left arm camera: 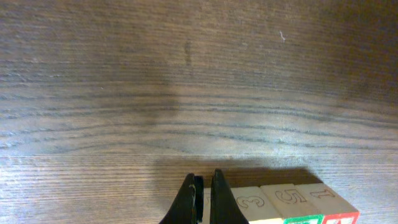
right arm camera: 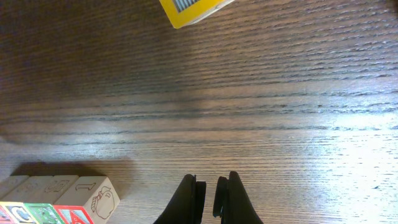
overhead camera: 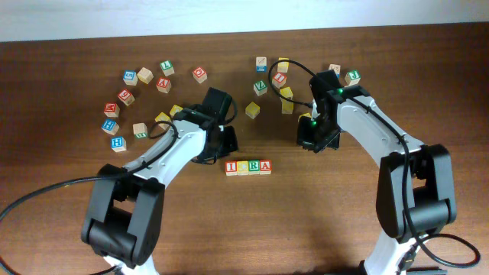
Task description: Spell out ICRA
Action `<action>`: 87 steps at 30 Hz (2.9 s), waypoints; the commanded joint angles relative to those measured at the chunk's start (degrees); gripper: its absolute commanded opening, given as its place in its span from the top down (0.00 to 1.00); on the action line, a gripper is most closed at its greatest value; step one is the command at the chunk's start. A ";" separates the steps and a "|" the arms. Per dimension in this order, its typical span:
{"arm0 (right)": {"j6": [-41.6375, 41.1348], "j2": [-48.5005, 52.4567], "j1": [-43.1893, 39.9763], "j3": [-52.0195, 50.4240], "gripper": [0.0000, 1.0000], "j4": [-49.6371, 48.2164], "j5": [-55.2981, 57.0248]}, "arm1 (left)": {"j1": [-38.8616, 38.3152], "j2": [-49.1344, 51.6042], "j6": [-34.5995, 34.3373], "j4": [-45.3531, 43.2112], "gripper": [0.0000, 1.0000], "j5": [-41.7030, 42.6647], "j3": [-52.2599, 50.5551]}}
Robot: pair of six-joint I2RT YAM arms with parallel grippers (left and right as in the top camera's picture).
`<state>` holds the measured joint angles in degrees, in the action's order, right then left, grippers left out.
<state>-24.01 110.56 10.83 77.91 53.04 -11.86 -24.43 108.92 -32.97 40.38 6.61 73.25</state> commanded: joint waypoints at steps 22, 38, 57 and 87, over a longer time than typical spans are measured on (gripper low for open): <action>0.00 -0.48 -0.35 0.74 0.96 0.15 0.50 | -3.32 1.77 0.92 -0.26 1.00 1.31 0.68; 0.02 -0.48 -0.35 0.74 0.96 0.13 0.50 | -3.32 1.77 0.92 0.46 1.00 1.55 0.68; 0.02 -0.48 0.00 0.74 0.96 0.20 -1.88 | 1.57 1.68 0.94 2.54 1.00 -1.95 5.95; -5.05 -0.48 13.97 -6.49 0.96 -6.60 -2.51 | 4.22 1.77 -1.33 9.33 1.00 1.11 -2.03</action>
<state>-28.58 110.54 24.49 71.85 46.44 -13.82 -19.99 110.26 -33.67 50.06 6.02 71.77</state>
